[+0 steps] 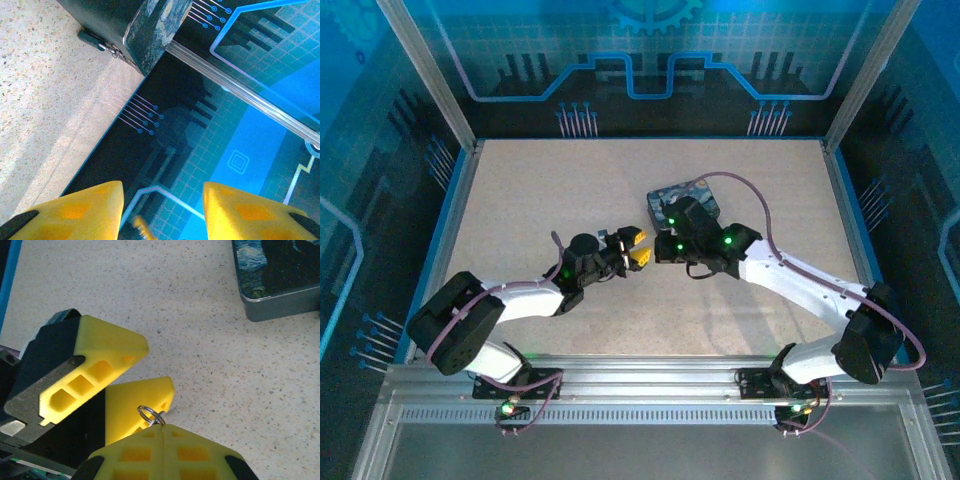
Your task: Unlock a padlock with a key
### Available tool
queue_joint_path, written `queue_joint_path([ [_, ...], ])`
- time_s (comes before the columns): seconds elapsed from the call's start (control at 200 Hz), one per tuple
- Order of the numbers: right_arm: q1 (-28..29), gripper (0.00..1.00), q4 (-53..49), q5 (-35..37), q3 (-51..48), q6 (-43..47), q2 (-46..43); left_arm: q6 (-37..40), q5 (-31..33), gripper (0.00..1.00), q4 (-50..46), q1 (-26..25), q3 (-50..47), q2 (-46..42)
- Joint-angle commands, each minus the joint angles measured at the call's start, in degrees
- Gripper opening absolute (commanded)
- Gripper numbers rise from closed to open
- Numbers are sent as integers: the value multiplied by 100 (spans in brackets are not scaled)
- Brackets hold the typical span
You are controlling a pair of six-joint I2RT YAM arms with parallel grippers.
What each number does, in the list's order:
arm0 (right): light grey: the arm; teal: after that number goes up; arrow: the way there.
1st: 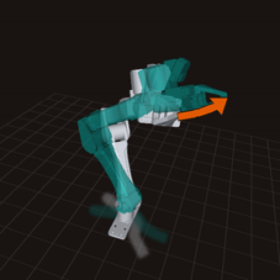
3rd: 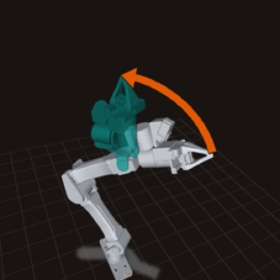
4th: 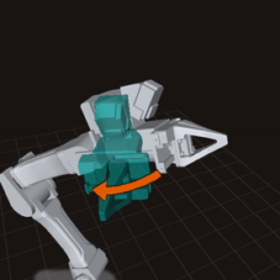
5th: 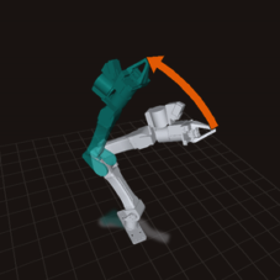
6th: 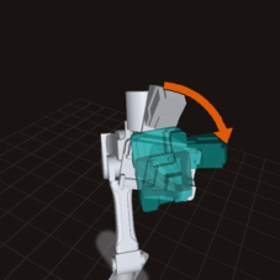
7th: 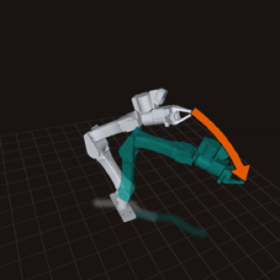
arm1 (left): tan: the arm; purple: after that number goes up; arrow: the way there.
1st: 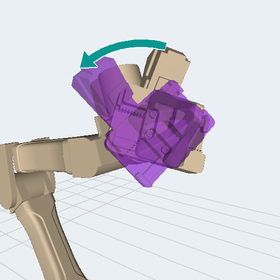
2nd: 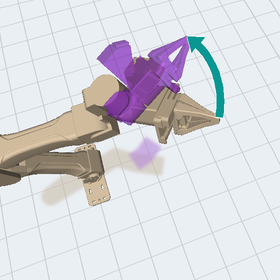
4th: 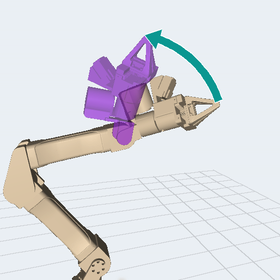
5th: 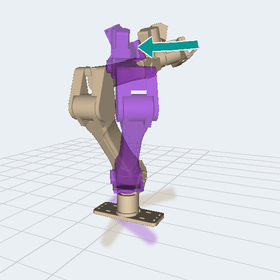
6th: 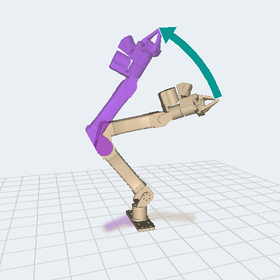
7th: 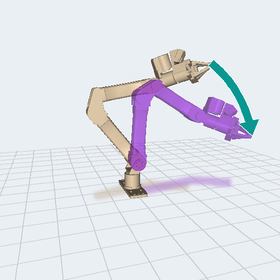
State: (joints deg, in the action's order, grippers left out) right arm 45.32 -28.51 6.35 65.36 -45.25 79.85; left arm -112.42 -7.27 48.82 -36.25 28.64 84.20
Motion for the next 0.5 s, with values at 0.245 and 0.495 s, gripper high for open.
queue_joint_path([
  [0.245, 88, 0, 461, -362, 396, -215, 367, -48, 69, 52, 218, -101, -25, -39],
  [0.495, 131, 0, 400, -349, 183, -413, 343, -48, 155, 46, 364, -101, -71, -8],
])
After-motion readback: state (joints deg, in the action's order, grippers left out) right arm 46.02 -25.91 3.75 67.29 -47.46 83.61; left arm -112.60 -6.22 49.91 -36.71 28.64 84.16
